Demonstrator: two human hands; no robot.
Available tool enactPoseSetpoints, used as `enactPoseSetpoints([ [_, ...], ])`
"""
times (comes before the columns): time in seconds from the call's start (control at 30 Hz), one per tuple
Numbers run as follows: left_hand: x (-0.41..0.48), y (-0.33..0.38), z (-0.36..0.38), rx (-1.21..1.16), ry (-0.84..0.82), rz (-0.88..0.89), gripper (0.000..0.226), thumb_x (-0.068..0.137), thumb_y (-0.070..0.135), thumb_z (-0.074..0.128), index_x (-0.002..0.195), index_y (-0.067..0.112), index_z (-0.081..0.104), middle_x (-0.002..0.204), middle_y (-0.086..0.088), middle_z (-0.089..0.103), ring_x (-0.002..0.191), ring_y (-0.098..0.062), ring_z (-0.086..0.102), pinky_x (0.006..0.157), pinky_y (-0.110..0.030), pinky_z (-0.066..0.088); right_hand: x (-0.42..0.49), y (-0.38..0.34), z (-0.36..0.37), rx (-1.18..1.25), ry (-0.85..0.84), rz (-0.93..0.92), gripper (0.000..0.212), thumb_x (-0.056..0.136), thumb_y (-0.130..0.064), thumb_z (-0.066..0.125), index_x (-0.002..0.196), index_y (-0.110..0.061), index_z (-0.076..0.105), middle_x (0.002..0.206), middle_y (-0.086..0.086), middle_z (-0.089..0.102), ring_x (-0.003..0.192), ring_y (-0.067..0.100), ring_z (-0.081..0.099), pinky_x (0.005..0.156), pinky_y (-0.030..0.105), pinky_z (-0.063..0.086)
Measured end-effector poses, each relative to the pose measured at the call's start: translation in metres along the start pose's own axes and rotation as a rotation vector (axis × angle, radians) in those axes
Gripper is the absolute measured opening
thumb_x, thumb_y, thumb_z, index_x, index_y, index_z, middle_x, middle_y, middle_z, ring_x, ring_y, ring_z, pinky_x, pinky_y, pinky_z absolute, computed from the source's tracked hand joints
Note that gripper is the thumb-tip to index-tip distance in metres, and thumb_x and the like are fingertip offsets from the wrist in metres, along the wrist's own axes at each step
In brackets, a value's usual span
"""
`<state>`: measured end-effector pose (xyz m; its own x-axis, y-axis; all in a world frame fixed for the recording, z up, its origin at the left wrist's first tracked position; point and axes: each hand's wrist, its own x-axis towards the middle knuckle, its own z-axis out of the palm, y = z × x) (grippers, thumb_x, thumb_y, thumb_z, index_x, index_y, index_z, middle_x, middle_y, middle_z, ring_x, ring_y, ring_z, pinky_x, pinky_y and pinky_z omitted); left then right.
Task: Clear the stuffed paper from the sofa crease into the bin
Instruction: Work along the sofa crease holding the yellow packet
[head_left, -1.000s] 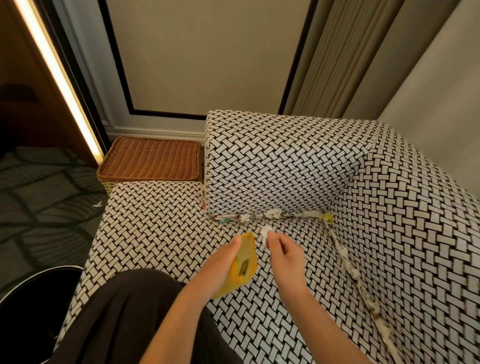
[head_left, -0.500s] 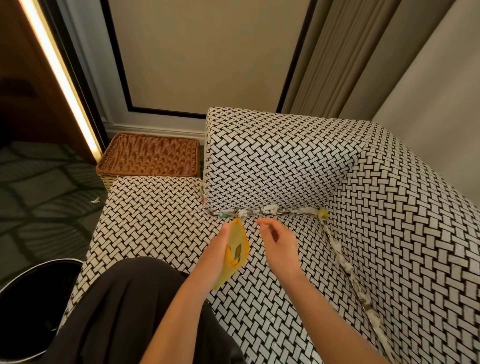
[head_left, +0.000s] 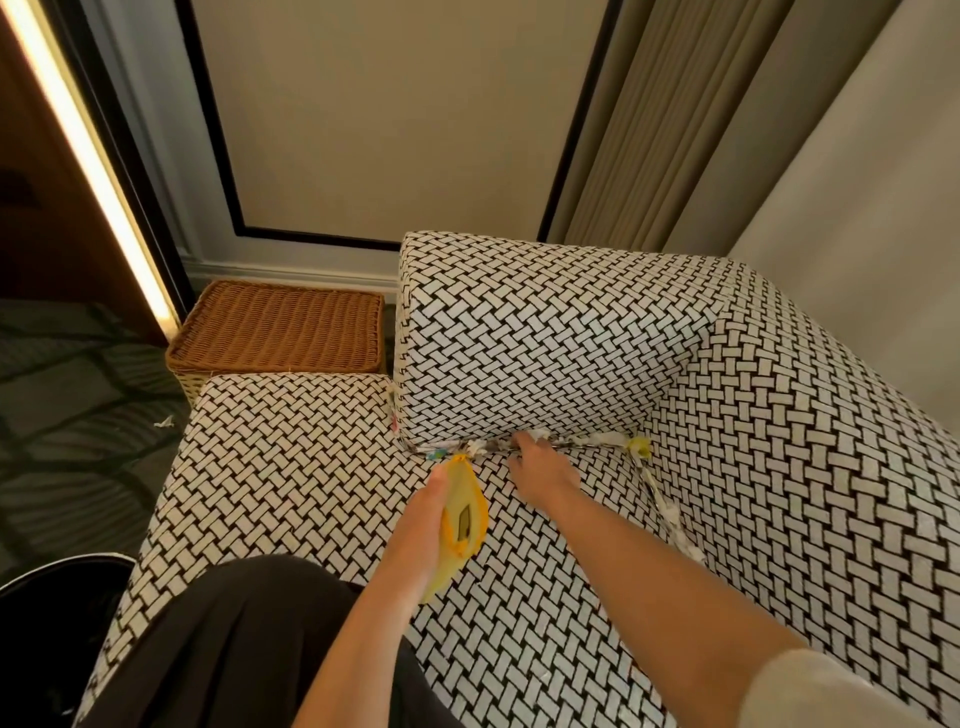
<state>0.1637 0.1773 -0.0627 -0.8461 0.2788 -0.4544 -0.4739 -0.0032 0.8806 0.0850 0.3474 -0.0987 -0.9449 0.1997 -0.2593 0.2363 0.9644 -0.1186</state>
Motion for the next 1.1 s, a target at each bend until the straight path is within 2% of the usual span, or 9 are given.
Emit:
enactPoseSetpoints([
  [0.13,0.007,-0.005,-0.002,0.030,-0.010,0.007,0.094,0.062,0.081,0.022,0.134,0.021,0.036,0.112,-0.006,0.057,0.101,-0.020,0.056,0.077,-0.030,0.044,0.004,-0.002,0.002,-0.096,0.006,-0.008,0.040,0.099,-0.033,0.029,0.136,-0.020,0.037,0.129,0.012,0.045,0.104,0.030,0.057,0.069,0.033,0.043],
  [0.2,0.010,-0.007,-0.003,0.036,-0.011,-0.001,0.109,0.052,0.091,0.024,0.136,0.024,0.035,0.117,-0.005,0.056,0.106,-0.021,0.055,0.089,-0.036,0.043,0.008,-0.002,0.003,-0.109,-0.014,-0.005,0.040,0.099,-0.033,0.027,0.136,-0.019,0.038,0.130,0.012,0.045,0.105,0.030,0.056,0.068,0.034,0.041],
  [0.27,0.013,-0.009,-0.003,0.021,-0.024,-0.002,0.107,0.053,0.090,0.026,0.138,0.024,0.033,0.120,-0.005,0.055,0.108,-0.022,0.054,0.091,-0.036,0.041,0.012,-0.002,0.004,-0.113,-0.026,0.001,0.040,0.099,-0.035,0.027,0.135,-0.019,0.036,0.130,0.012,0.046,0.106,0.030,0.055,0.068,0.034,0.041],
  [0.4,0.014,-0.010,-0.003,0.001,-0.045,0.002,0.104,0.056,0.082,0.027,0.141,0.022,0.028,0.123,-0.006,0.051,0.109,-0.021,0.052,0.082,-0.030,0.041,0.014,-0.003,0.005,-0.103,-0.024,0.001,0.040,0.099,-0.035,0.028,0.135,-0.019,0.033,0.127,0.014,0.048,0.107,0.031,0.055,0.070,0.036,0.042],
  [0.63,0.009,-0.005,0.000,-0.010,-0.081,0.003,0.094,0.067,0.071,0.023,0.145,0.019,0.020,0.133,-0.010,0.044,0.104,-0.018,0.048,0.064,-0.020,0.039,0.019,-0.004,0.005,-0.155,-0.046,0.004,0.040,0.099,-0.037,0.027,0.126,-0.016,0.047,0.118,0.011,0.052,0.099,0.026,0.059,0.068,0.033,0.046],
  [0.77,0.009,-0.007,-0.002,0.011,-0.061,-0.004,0.100,0.064,0.076,0.024,0.145,0.018,0.022,0.137,-0.010,0.043,0.114,-0.023,0.047,0.084,-0.028,0.039,0.015,-0.001,0.006,-0.060,0.025,-0.026,0.036,0.099,-0.037,0.031,0.125,-0.017,0.045,0.116,0.009,0.055,0.099,0.027,0.059,0.068,0.034,0.044],
  [0.83,0.008,-0.007,-0.003,0.015,-0.041,-0.009,0.099,0.064,0.076,0.023,0.144,0.018,0.022,0.135,-0.010,0.044,0.114,-0.024,0.048,0.086,-0.029,0.040,0.011,-0.001,0.008,-0.067,0.056,-0.040,0.037,0.099,-0.038,0.030,0.124,-0.016,0.047,0.115,0.009,0.055,0.098,0.027,0.059,0.066,0.033,0.043],
  [1.0,0.007,-0.004,-0.002,0.016,-0.027,0.001,0.107,0.057,0.083,0.026,0.144,0.020,0.022,0.135,-0.011,0.045,0.117,-0.025,0.048,0.098,-0.036,0.036,0.022,-0.004,0.004,-0.156,-0.060,-0.002,0.038,0.099,-0.035,0.029,0.123,-0.014,0.051,0.113,0.010,0.058,0.099,0.025,0.059,0.073,0.034,0.047],
  [1.1,0.004,-0.002,-0.003,-0.001,-0.007,0.002,0.116,0.050,0.091,0.028,0.143,0.021,0.026,0.134,-0.009,0.046,0.117,-0.024,0.048,0.101,-0.038,0.035,0.029,-0.003,0.004,-0.092,-0.109,0.017,0.040,0.098,-0.039,0.031,0.126,-0.017,0.049,0.115,0.010,0.060,0.102,0.026,0.058,0.077,0.034,0.046],
])
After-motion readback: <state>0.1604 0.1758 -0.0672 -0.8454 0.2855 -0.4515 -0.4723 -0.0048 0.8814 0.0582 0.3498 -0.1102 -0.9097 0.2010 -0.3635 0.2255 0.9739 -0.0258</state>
